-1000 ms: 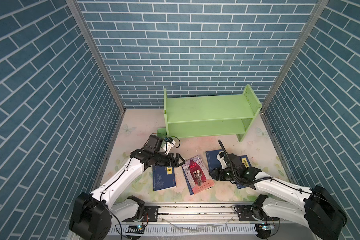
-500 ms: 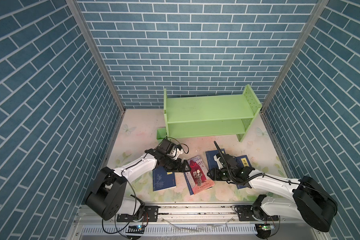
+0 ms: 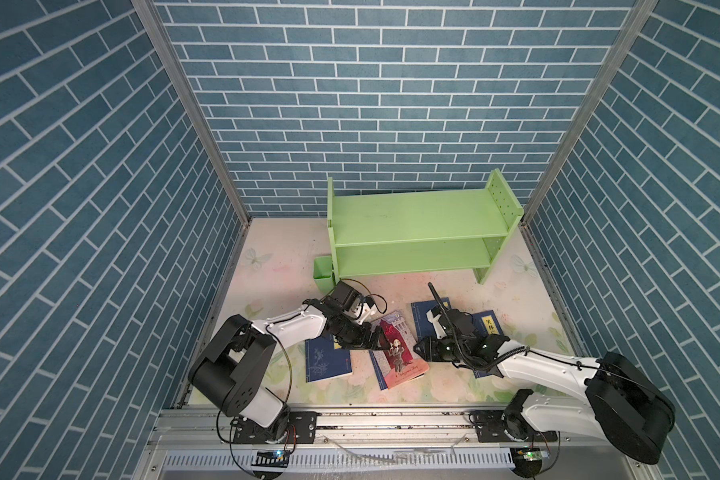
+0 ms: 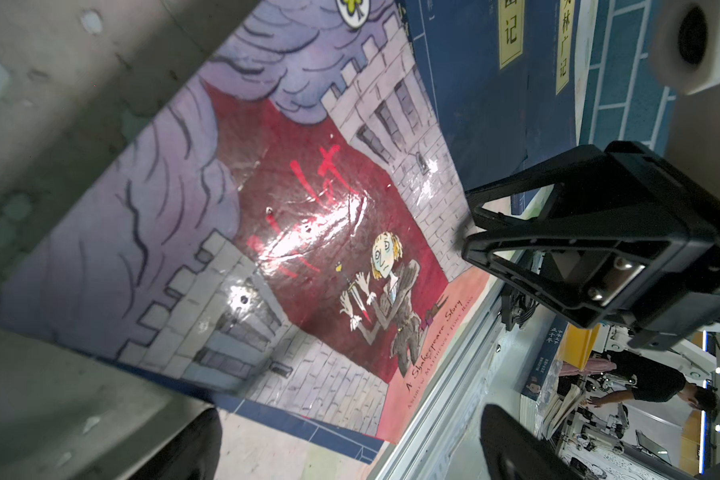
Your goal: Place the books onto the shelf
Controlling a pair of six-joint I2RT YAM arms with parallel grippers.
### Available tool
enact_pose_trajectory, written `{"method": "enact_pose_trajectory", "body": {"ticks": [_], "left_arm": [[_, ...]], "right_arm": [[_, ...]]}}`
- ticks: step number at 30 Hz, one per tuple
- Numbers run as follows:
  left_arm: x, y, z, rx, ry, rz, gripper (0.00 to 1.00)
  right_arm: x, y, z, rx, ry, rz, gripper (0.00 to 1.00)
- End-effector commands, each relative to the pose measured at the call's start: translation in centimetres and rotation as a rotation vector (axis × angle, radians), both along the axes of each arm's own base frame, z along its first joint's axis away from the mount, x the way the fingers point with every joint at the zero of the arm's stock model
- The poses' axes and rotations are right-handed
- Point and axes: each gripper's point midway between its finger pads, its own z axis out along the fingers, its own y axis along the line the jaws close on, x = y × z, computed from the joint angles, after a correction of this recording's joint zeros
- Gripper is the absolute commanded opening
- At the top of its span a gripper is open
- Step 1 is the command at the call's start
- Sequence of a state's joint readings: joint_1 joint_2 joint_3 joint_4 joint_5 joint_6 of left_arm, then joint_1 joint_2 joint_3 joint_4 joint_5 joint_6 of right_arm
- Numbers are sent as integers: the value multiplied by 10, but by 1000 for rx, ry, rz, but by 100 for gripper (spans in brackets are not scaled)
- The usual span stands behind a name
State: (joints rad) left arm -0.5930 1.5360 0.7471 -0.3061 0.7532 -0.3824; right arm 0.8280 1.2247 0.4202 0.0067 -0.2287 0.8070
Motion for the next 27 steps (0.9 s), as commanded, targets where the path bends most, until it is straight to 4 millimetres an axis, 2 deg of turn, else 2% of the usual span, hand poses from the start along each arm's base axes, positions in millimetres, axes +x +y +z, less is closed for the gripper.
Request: {"method": "enact_pose_trajectory", "body": {"ticks": [1, 7, 12, 19, 21, 24, 27], "left_arm": [[-6, -2, -4, -16, 1, -27, 99], [-6, -16, 1, -48, 7, -52, 99], [-9, -20, 4, -59, -7, -76, 99], [-9, -20, 10, -70, -29, -86, 99], [-8, -22, 12, -77, -34, -87, 99], [-7, -23, 15, -89, -36, -87, 99], [-7, -24, 17, -94, -35, -84, 99]], "right_arm": [[-4, 3, 1, 24, -2, 18, 41], [-4, 6, 1, 30, -8, 36, 40], [-4, 9, 6, 52, -18, 46, 28], [-5, 11, 10, 75, -36, 57, 22], [-5, 12, 12, 83, -36, 61, 17], [-6, 16, 17, 113, -43, 69, 17], [-7, 20, 20, 138, -40, 80, 28]]}}
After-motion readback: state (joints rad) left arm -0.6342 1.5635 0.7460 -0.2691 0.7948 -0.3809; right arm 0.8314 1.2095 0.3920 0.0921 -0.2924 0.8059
